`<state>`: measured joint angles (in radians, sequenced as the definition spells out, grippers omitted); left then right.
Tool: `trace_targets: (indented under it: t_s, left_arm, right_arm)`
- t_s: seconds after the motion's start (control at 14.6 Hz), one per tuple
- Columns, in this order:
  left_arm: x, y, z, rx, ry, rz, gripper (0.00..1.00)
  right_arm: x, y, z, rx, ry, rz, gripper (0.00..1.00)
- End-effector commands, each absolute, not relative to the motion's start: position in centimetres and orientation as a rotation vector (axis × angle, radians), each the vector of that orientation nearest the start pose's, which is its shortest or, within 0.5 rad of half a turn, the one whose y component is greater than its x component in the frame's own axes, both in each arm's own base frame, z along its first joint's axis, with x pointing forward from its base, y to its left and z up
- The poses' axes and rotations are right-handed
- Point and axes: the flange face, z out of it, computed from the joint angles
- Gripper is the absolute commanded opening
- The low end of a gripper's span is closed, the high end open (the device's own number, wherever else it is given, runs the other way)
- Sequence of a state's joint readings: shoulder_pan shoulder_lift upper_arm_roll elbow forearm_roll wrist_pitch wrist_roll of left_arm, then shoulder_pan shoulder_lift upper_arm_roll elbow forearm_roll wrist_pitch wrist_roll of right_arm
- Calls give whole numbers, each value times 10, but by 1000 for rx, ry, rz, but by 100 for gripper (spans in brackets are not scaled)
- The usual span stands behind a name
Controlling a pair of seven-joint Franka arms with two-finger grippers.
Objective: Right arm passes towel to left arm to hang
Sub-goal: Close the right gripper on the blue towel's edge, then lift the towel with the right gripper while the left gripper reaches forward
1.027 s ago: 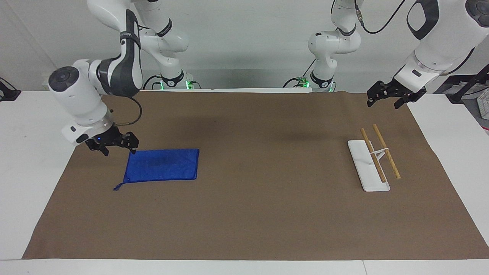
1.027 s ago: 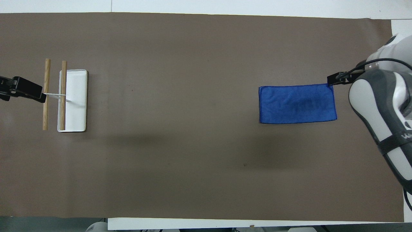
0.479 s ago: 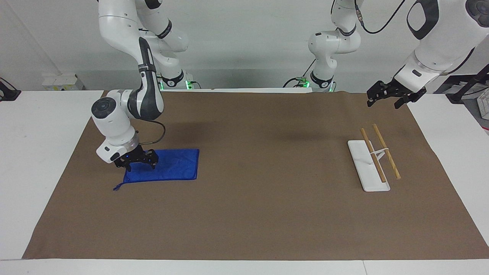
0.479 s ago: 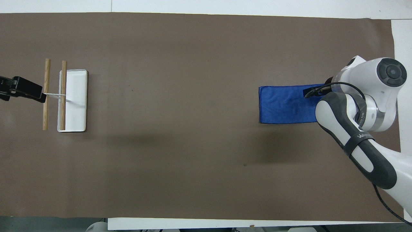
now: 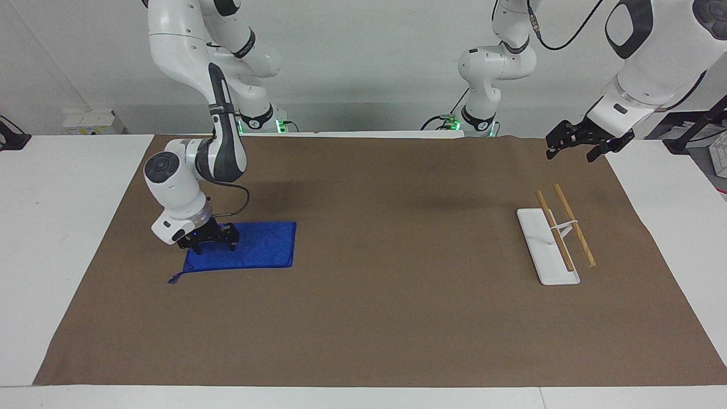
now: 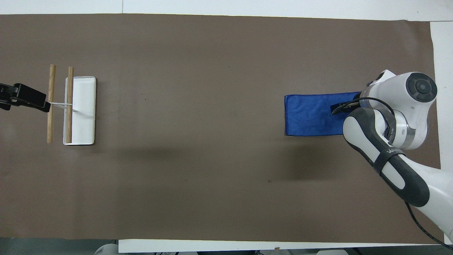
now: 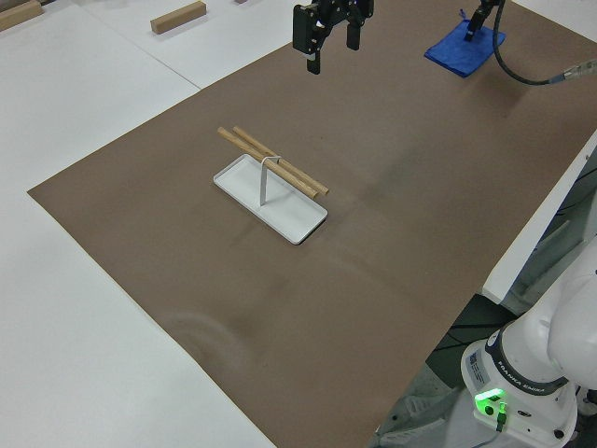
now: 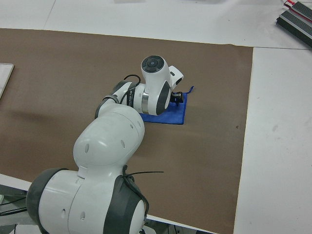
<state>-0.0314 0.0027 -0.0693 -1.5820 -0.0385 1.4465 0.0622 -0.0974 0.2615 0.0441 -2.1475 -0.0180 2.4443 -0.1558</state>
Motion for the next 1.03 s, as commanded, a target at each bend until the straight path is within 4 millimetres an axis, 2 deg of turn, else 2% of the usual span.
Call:
trace_targets:
  t_s: [0.0,0.07,0.21,0.41,0.55,0.62,0.68,0.82,0.96]
  left_arm:
    - [532,-57,608,-3167,243,197,99]
    - [532,-57,608,-3167,243,194,99]
    - [532,-57,608,-3168,244,194,99]
    - [532,-57,608,-3170,241,194,99]
    - [531,-57,607,-3169,254,204,99]
    - [531,-56,607,-3169,251,204,99]
    - [531,-56,607,-3169,251,201,99]
    - [531,-55,607,-3172,232,199,99]
    - [532,-50,607,-3187,80,203,98]
  right_arm:
    - [568,-33,282,-3136,-250,-70,37]
    - [568,-33,282,-3136,-255,-70,21]
    - [569,-33,283,-3136,-248,-70,0]
    - [572,-29,290,-3135,-224,-76,0]
    - [577,-18,303,-3132,-96,-7,0]
    - [580,-1,312,-3127,-17,55,0]
    - [584,16,330,-3123,75,86,0]
    - [591,74,367,-3103,308,151,0]
    - [588,132,393,-3066,531,152,0]
